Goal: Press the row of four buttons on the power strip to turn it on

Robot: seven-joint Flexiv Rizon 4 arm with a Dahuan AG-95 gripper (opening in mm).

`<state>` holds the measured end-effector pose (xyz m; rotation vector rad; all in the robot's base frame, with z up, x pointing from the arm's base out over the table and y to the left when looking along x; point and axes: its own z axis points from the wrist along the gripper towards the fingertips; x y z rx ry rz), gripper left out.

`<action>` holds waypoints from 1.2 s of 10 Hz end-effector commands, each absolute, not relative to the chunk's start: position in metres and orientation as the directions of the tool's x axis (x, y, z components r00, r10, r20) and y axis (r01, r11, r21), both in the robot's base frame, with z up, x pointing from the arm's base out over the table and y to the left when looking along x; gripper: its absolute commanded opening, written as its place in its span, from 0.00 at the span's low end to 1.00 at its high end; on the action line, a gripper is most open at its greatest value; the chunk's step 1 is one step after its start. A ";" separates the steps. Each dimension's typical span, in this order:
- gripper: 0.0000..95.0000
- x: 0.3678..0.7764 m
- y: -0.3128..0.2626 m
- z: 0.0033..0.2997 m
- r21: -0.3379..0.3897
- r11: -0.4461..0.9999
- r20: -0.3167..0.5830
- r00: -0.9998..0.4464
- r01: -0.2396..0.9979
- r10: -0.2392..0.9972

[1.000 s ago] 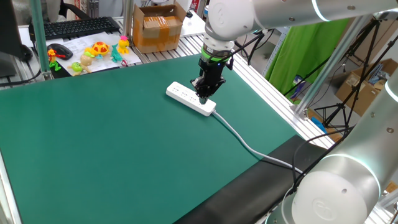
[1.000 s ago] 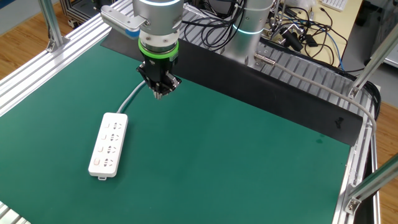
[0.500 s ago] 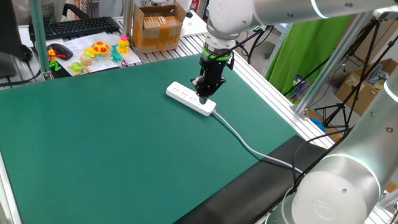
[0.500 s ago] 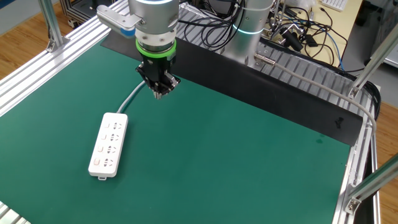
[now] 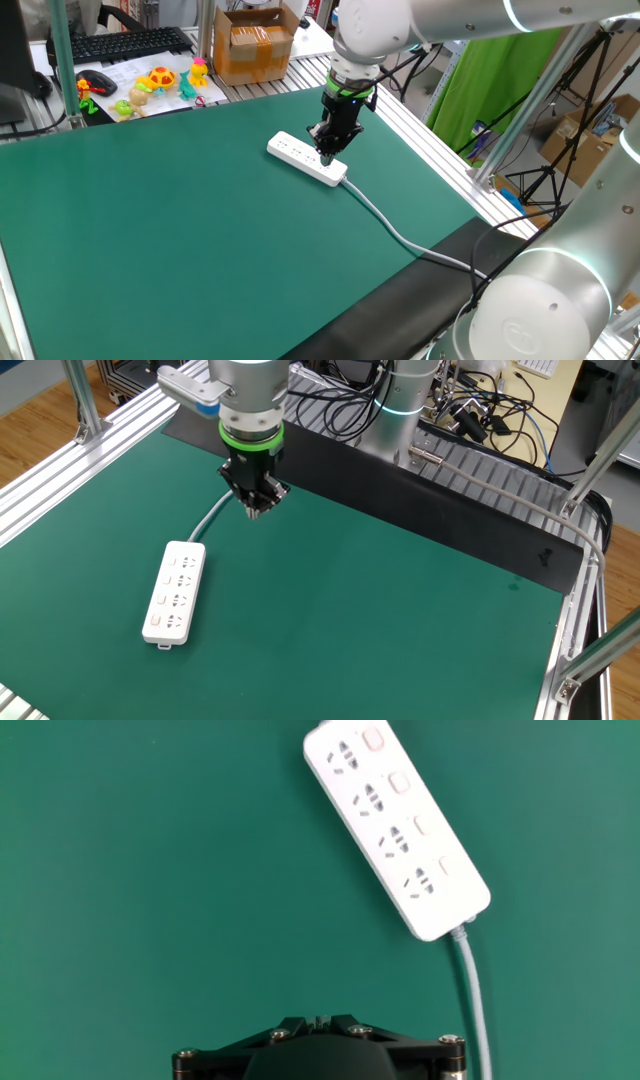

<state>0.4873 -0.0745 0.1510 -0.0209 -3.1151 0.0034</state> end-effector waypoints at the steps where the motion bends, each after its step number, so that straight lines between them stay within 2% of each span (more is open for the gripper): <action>1: 0.00 0.499 -0.079 0.155 0.000 1.000 0.031 -0.999 -0.014 -0.014; 8: 0.00 0.548 -0.114 0.149 0.000 0.996 0.023 -0.996 -0.091 -0.091; 12: 0.00 0.552 -0.138 0.137 -0.001 0.991 0.002 -0.991 -0.130 -0.130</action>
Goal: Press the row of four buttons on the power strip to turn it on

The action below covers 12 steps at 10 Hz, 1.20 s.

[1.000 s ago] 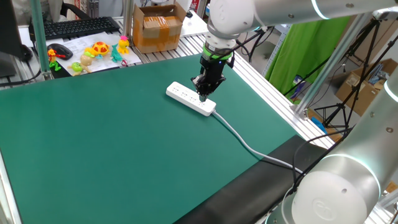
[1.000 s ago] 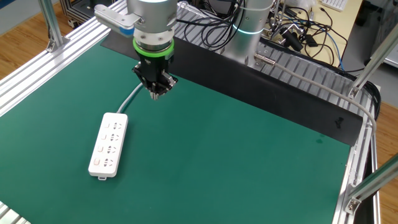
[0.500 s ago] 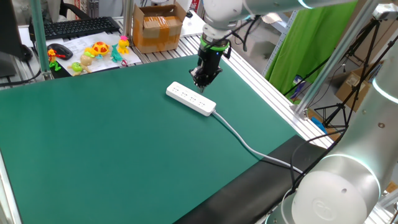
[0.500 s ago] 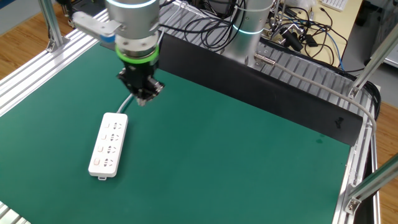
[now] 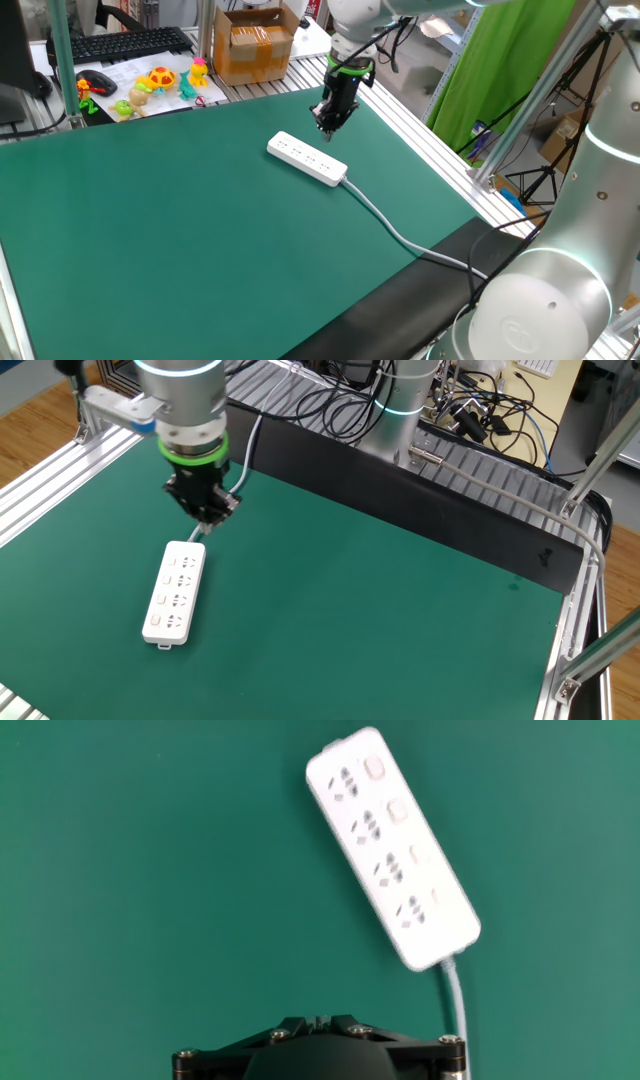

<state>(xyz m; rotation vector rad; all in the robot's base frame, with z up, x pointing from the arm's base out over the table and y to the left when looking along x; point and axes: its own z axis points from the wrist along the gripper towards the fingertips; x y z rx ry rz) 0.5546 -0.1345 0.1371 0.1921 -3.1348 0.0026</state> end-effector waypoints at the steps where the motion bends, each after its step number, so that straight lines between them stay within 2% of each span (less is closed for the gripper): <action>1: 0.00 0.551 -0.142 0.135 0.000 0.991 0.001 -0.991 -0.137 -0.137; 8: 0.00 0.571 -0.168 0.108 0.024 0.984 -0.012 -0.984 -0.179 -0.179; 12: 0.00 0.565 -0.180 0.103 0.102 0.988 -0.001 -0.994 -0.113 -0.114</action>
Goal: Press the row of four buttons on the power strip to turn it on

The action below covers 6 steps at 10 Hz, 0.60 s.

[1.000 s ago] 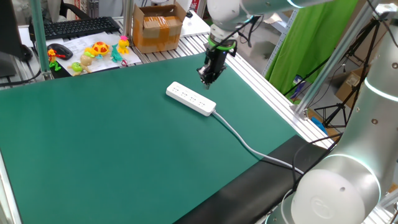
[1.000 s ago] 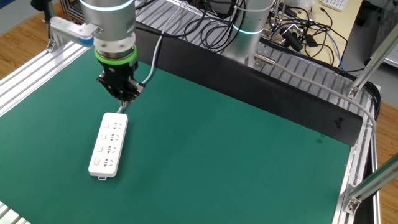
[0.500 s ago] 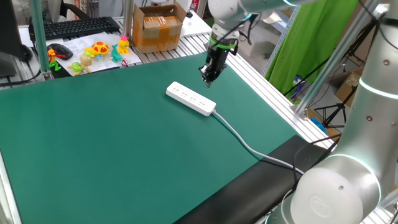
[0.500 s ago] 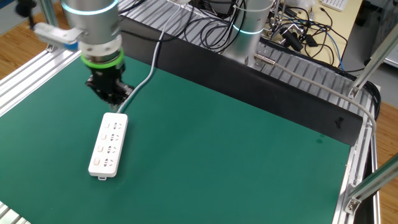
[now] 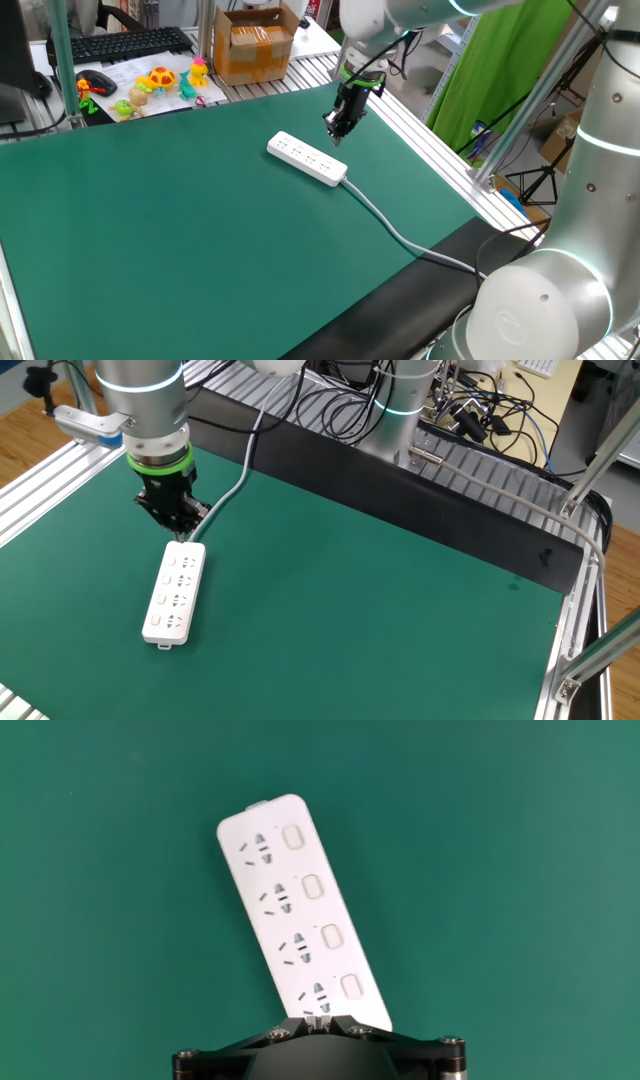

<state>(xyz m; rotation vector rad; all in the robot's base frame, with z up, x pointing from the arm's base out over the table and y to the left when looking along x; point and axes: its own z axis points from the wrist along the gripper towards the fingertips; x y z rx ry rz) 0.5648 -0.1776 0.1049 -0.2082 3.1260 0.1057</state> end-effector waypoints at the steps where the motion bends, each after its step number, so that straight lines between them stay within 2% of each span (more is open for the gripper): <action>1: 0.00 0.564 -0.181 0.103 0.126 0.987 0.007 -0.994 -0.105 -0.107; 3: 0.00 0.564 -0.182 0.103 0.155 0.983 0.005 -0.995 -0.094 -0.096; 6: 0.00 0.564 -0.182 0.103 0.160 0.984 0.011 -0.997 -0.077 -0.080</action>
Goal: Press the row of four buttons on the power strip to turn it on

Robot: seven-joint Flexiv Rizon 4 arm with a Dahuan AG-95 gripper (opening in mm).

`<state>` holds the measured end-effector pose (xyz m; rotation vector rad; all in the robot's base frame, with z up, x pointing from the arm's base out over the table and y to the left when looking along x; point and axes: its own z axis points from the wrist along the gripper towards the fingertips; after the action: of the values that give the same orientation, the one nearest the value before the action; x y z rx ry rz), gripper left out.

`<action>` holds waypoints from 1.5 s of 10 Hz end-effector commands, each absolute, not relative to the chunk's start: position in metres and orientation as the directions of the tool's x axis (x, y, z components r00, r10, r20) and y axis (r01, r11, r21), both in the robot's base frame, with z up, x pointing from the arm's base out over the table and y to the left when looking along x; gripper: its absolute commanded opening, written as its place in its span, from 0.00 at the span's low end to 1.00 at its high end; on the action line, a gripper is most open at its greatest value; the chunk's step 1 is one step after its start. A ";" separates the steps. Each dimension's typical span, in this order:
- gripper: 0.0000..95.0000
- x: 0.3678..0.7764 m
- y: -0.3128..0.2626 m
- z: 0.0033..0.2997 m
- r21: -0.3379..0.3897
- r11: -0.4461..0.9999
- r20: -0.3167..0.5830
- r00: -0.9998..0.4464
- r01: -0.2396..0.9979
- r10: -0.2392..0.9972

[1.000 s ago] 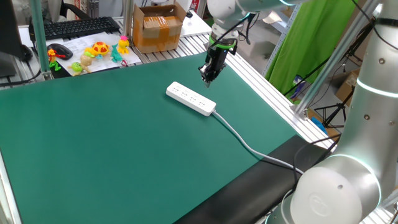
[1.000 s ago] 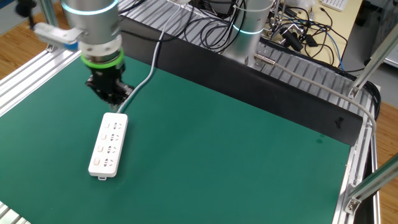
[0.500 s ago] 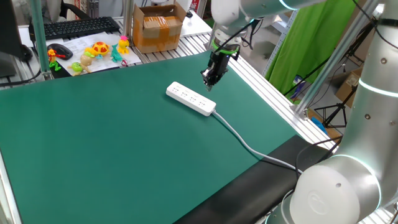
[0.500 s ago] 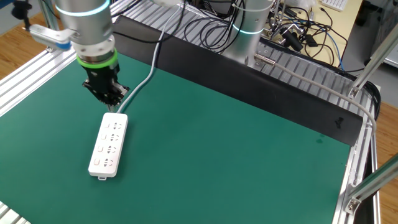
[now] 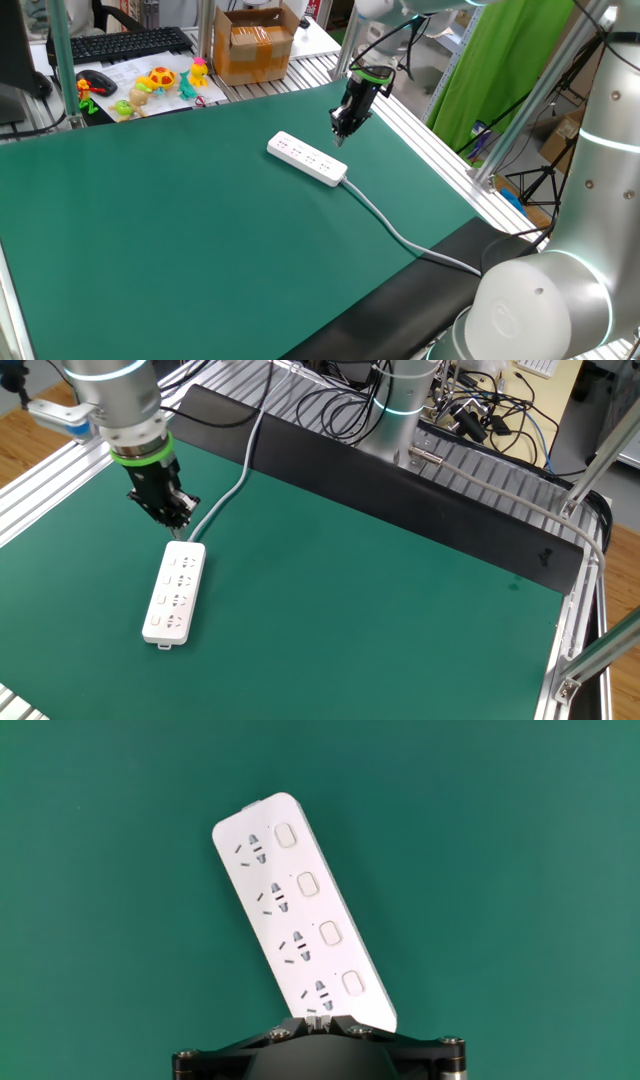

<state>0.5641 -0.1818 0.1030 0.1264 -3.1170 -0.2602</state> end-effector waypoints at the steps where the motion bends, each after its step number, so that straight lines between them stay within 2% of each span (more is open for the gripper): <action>1: 0.00 0.564 -0.182 0.103 0.153 0.986 0.020 -0.997 -0.073 -0.077; 4: 0.00 0.564 -0.182 0.103 0.121 0.990 0.032 -0.997 -0.069 -0.074; 9: 0.00 0.564 -0.182 0.103 0.137 0.989 0.045 -0.997 -0.060 -0.067; 15: 0.00 0.564 -0.182 0.103 0.145 0.985 0.054 -0.995 0.089 0.082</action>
<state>0.5631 -0.1811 0.1031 -0.1203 -3.0842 -0.2284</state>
